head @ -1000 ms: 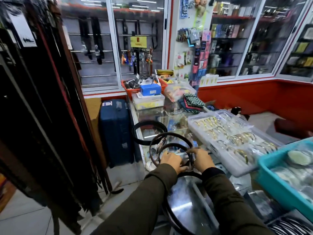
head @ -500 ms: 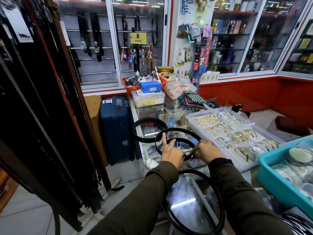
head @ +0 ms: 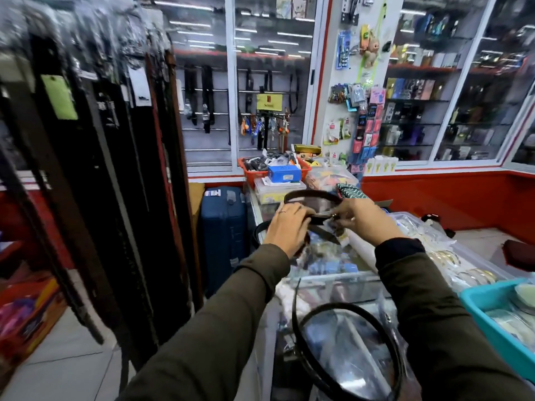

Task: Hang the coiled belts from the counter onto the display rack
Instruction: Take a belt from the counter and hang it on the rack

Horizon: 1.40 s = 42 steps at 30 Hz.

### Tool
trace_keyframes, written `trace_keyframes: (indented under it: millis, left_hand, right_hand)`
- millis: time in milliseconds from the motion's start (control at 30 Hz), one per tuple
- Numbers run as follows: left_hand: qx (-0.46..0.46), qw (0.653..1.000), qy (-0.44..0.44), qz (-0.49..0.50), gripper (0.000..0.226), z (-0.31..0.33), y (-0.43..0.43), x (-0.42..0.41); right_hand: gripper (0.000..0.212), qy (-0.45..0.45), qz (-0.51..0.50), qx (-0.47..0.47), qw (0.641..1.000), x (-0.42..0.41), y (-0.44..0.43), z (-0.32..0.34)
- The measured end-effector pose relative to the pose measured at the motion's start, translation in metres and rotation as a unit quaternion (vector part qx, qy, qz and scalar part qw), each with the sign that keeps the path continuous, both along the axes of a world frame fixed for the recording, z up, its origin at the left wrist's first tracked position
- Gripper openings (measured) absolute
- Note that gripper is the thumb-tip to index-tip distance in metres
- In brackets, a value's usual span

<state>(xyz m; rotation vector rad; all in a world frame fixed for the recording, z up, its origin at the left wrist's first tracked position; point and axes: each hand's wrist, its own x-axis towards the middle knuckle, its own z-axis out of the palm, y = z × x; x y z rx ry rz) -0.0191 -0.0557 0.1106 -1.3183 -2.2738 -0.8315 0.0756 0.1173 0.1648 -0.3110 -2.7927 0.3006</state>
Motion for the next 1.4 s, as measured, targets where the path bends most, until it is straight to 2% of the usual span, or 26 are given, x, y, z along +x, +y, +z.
trace_keyframes:
  millis: [100, 200, 333, 433, 500, 567, 633, 667, 733, 833, 933, 1000, 1100, 1200, 1400]
  left_hand:
    - [0.129, 0.992, 0.001, 0.004, 0.027, 0.02, -0.035, -0.011]
    - [0.225, 0.973, 0.007, 0.05, 0.029, 0.039, -0.072, -0.02]
    - [0.283, 0.952, 0.023, 0.112, 0.033, 0.05, -0.12, -0.02]
    - [0.322, 0.936, 0.008, 0.143, 0.025, 0.041, -0.155, -0.016]
    - [0.336, 0.929, -0.042, 0.15, 0.018, 0.031, -0.176, -0.012]
    - [0.333, 0.923, -0.134, 0.141, 0.019, 0.023, -0.195, -0.008]
    - [0.341, 0.907, -0.207, 0.137, 0.021, 0.016, -0.21, -0.008]
    - [0.35, 0.897, -0.236, 0.134, 0.022, 0.014, -0.218, -0.008]
    - [0.366, 0.882, -0.27, 0.124, 0.023, 0.011, -0.233, -0.007]
    - [0.392, 0.866, -0.285, 0.124, 0.027, 0.01, -0.248, -0.008]
    - [0.454, 0.83, -0.299, 0.128, 0.029, 0.02, -0.259, -0.009]
    - [0.487, 0.815, -0.289, 0.126, 0.027, 0.029, -0.268, -0.012]
    - [0.499, 0.814, -0.267, 0.131, 0.031, 0.039, -0.283, -0.02]
    - [0.518, 0.803, -0.269, 0.121, 0.032, 0.049, -0.296, -0.026]
    - [0.564, 0.78, -0.248, 0.104, 0.025, 0.109, -0.329, -0.04]
  right_hand:
    - [0.022, 0.043, 0.06, -0.02, 0.997, -0.017, -0.03, 0.027]
    - [0.014, 0.094, 0.127, -0.078, 0.984, -0.035, -0.071, 0.048]
    - [0.004, 0.096, 0.2, -0.214, 0.951, -0.058, -0.126, 0.057]
    - [0.008, 0.081, 0.226, -0.278, 0.93, -0.076, -0.159, 0.055]
    - [0.003, 0.061, 0.245, -0.322, 0.912, -0.088, -0.177, 0.05]
    - [0.01, 0.048, 0.262, -0.359, 0.895, -0.099, -0.193, 0.043]
    - [0.006, 0.034, 0.282, -0.384, 0.878, -0.104, -0.208, 0.037]
    - [0.011, 0.035, 0.292, -0.397, 0.869, -0.107, -0.215, 0.033]
    - [0.005, 0.051, 0.285, -0.458, 0.84, -0.111, -0.23, 0.024]
    - [0.025, 0.098, 0.271, -0.535, 0.794, -0.113, -0.249, 0.013]
    - [0.03, 0.117, 0.297, -0.559, 0.765, -0.112, -0.266, 0.007]
    - [0.029, 0.096, 0.324, -0.536, 0.774, -0.111, -0.277, 0.005]
    - [0.028, 0.062, 0.359, -0.503, 0.784, -0.112, -0.294, 0.007]
    - [0.029, 0.079, 0.354, -0.512, 0.779, -0.119, -0.312, 0.02]
    - [0.03, 0.136, 0.374, -0.576, 0.714, -0.143, -0.357, 0.062]
